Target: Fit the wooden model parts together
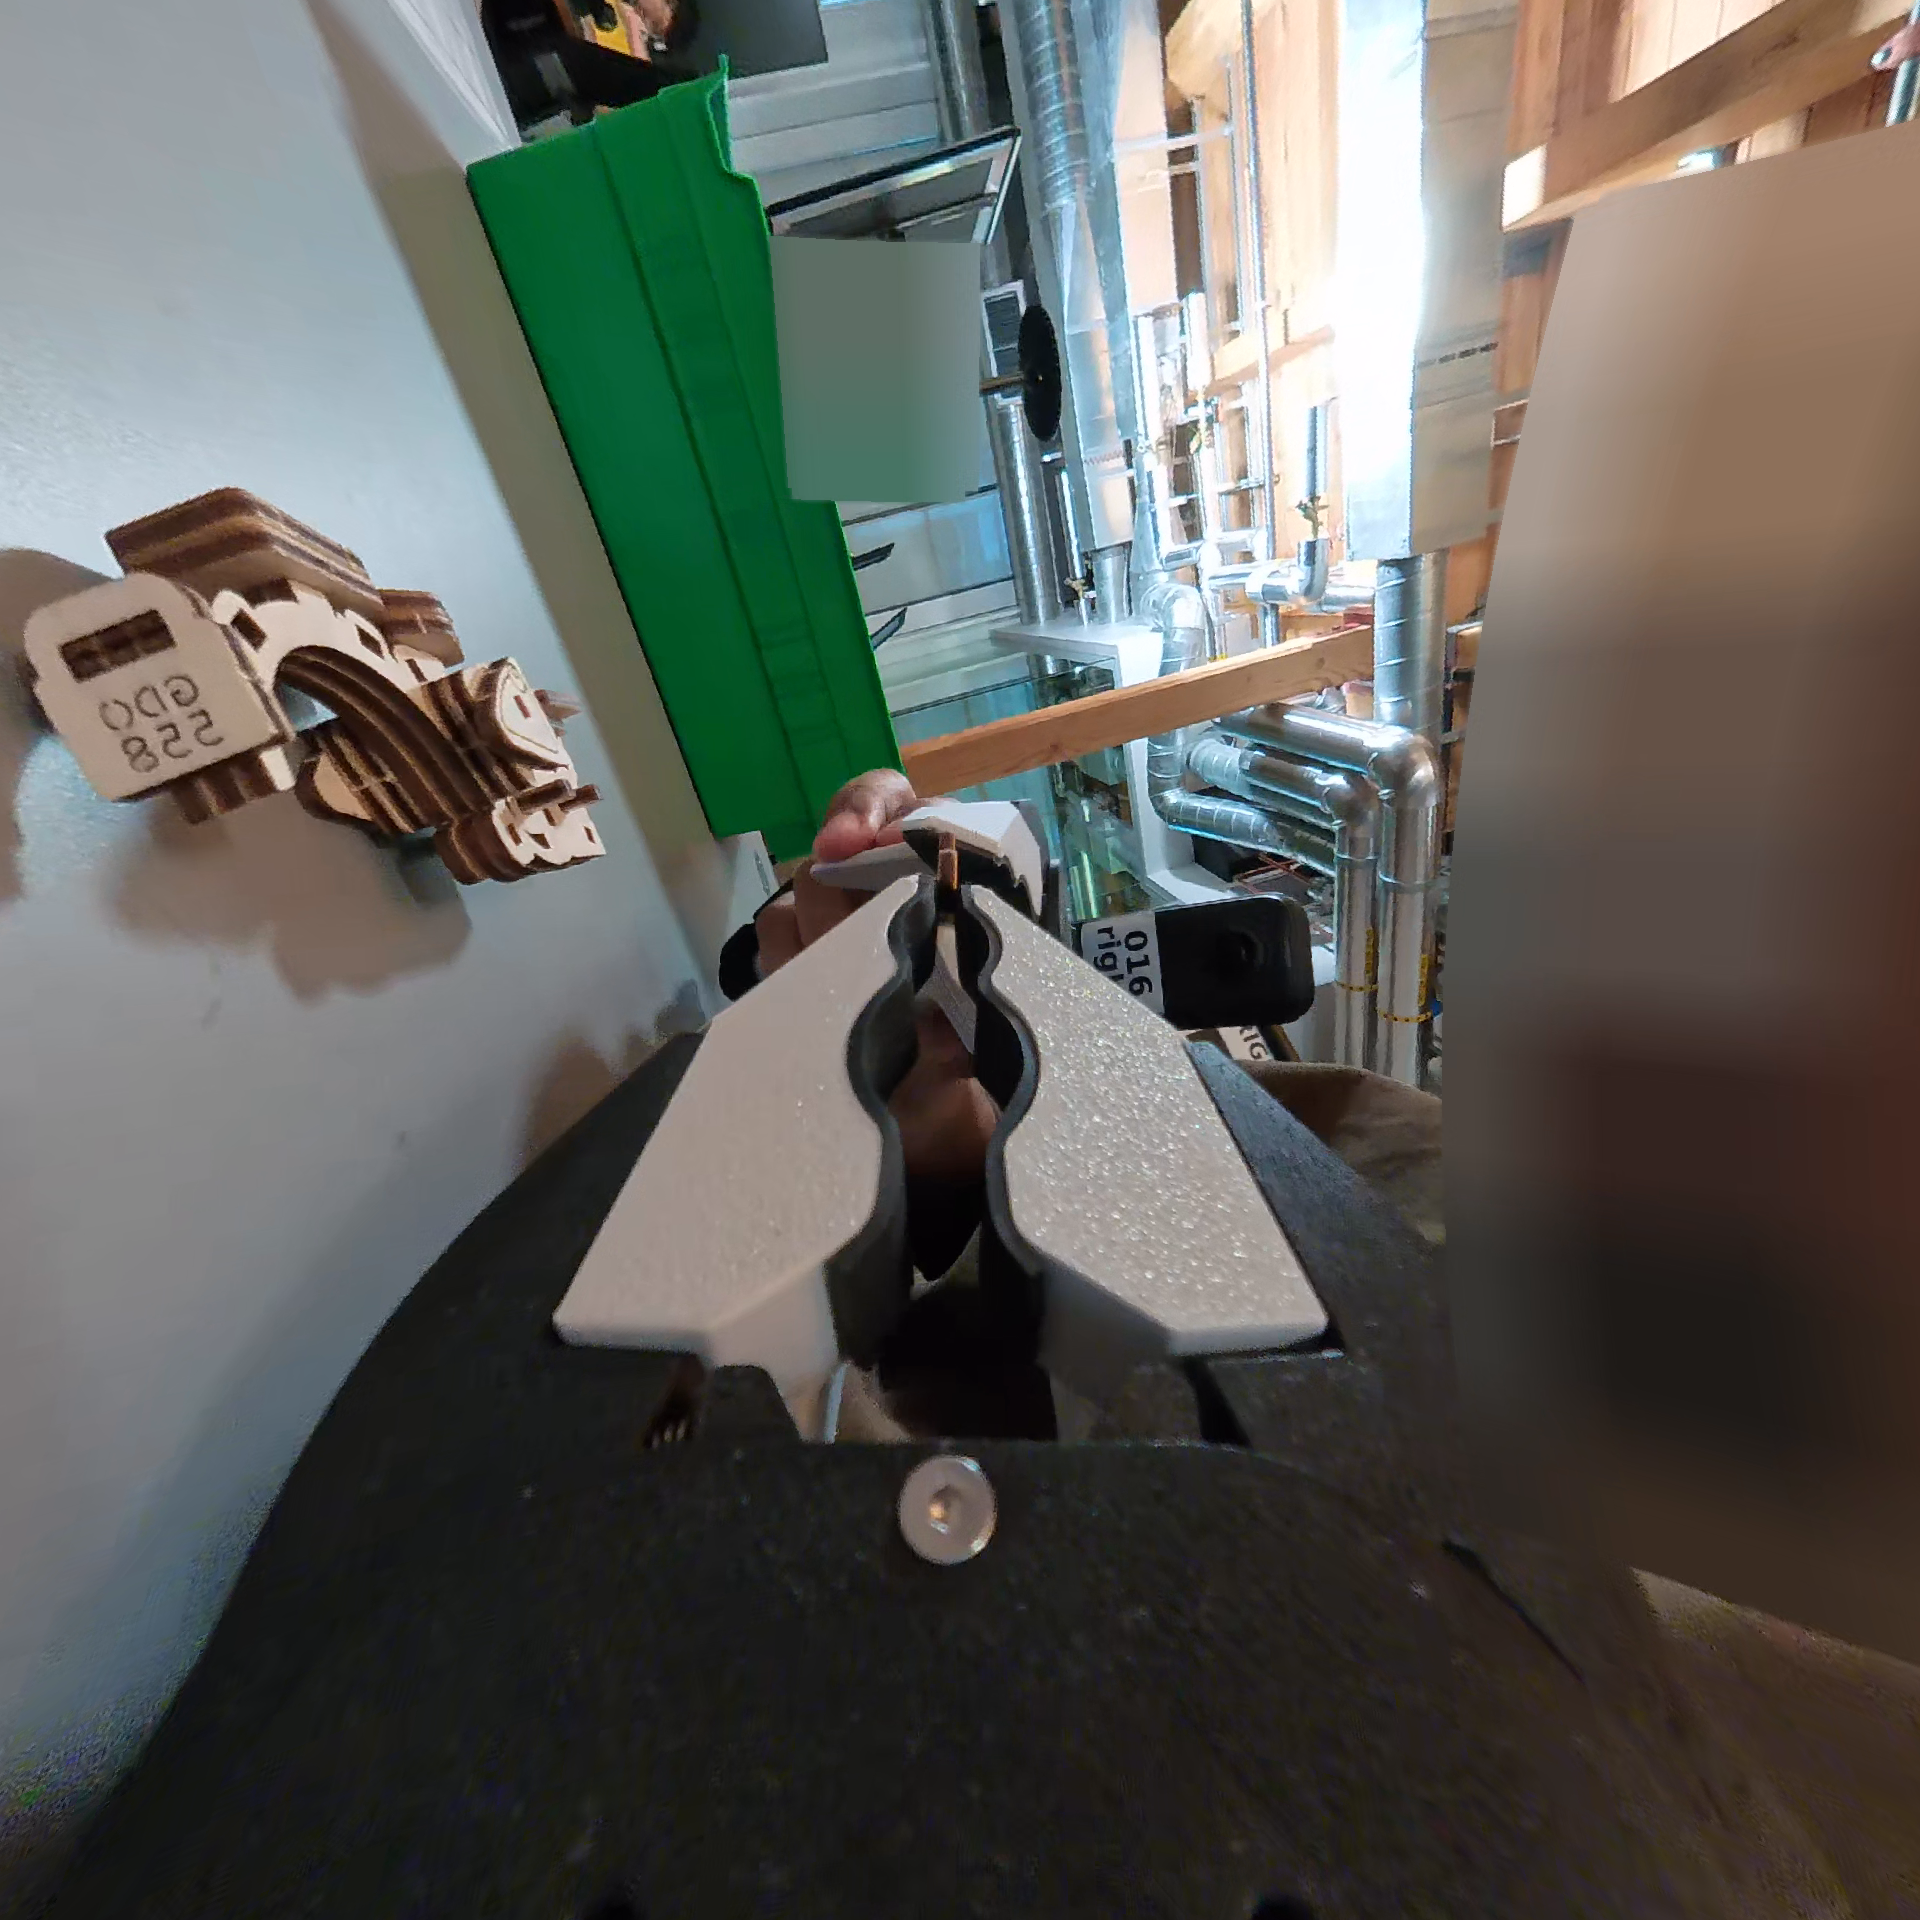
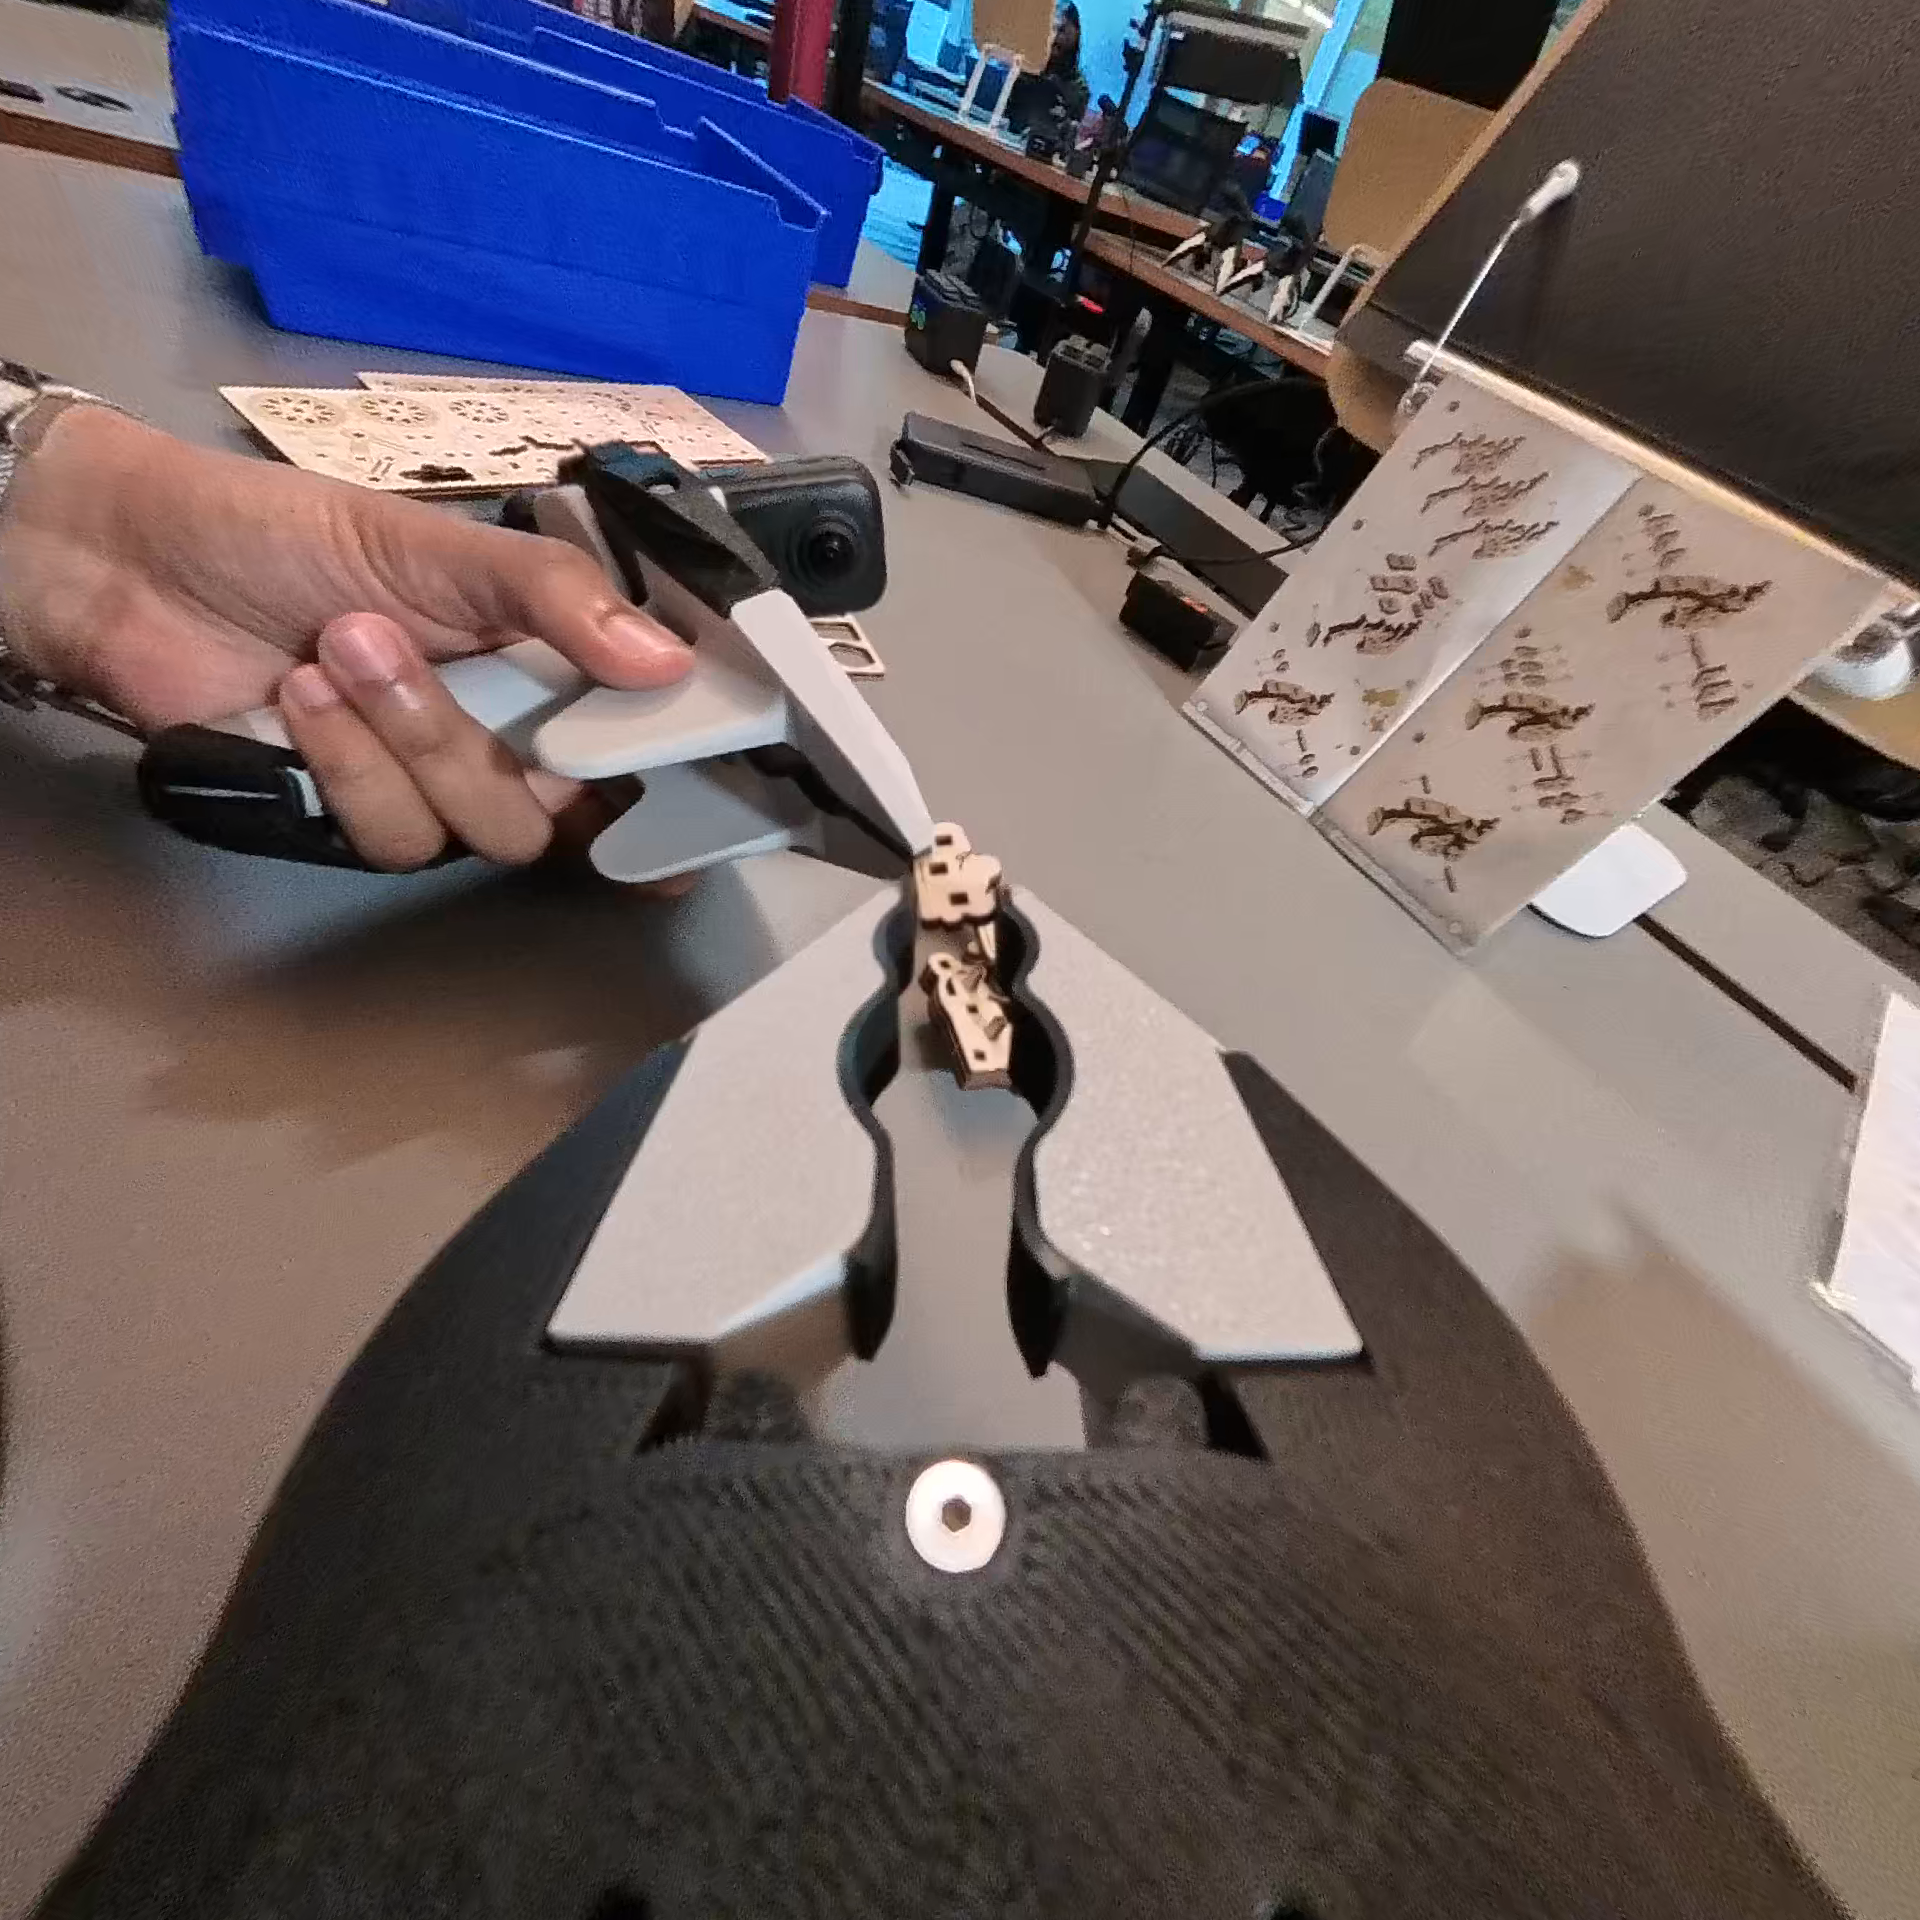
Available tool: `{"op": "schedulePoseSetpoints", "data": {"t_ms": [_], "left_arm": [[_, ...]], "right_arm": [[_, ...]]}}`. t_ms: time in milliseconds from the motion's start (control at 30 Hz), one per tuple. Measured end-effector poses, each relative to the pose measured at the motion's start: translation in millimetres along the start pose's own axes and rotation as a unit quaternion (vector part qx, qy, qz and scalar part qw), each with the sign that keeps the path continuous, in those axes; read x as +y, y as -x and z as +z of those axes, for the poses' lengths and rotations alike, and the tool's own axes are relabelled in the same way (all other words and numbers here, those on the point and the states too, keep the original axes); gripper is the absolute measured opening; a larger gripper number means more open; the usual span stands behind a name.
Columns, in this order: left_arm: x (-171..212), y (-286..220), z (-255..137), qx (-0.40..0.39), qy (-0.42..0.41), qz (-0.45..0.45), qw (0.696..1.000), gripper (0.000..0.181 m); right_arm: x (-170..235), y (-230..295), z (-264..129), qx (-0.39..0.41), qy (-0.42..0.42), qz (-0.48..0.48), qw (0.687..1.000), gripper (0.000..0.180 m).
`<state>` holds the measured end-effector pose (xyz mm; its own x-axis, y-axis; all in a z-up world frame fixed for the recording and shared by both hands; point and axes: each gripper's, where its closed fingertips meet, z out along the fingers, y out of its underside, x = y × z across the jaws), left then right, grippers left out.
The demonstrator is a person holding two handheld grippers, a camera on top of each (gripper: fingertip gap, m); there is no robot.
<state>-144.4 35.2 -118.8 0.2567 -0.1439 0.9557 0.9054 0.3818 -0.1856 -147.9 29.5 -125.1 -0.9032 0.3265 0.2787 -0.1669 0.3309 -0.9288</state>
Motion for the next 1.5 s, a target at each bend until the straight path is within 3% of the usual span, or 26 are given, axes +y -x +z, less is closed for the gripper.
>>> {"op": "schedulePoseSetpoints", "data": {"t_ms": [33, 267, 433, 500, 667, 1067, 1500], "left_arm": [[-0.1, -0.6, 0.1, 0.002, 0.0, -0.003, 1.0, 0.0], [2.0, 3.5, 0.0, -0.012, 0.015, -0.001, 1.0, 0.0], [-2.6, 28.2, -9.8, -0.136, 0.029, 0.083, 0.987, 0.007], [-8.6, 39.5, -17.5, -0.211, 0.04, 0.155, 0.964, 0.008], [-28.0, 55.9, -37.1, -0.356, 0.068, 0.317, 0.877, 0.016], [-14.4, 68.8, -25.6, -0.355, 0.131, 0.319, 0.869, 0.021], [-10.5, 75.7, -22.7, -0.361, 0.155, 0.312, 0.865, 0.008]], "right_arm": [[-0.3, -0.1, 0.1, -0.002, 0.001, 0.002, 1.0, 0.013], [4.9, -0.4, 0.1, -0.028, 0.017, 0.043, 0.999, 0.013], [19.4, -14.8, -0.7, -0.007, 0.045, 0.054, 0.998, 0.013], [25.1, -19.4, -0.1, -0.006, 0.054, 0.086, 0.995, 0.013], [31.9, -24.6, 2.8, -0.019, 0.063, 0.165, 0.984, 0.013], [65.0, -19.8, 5.9, -0.034, 0.161, 0.224, 0.961, 0.013], [71.1, -7.1, 7.9, -0.065, 0.187, 0.23, 0.953, 0.013]]}}
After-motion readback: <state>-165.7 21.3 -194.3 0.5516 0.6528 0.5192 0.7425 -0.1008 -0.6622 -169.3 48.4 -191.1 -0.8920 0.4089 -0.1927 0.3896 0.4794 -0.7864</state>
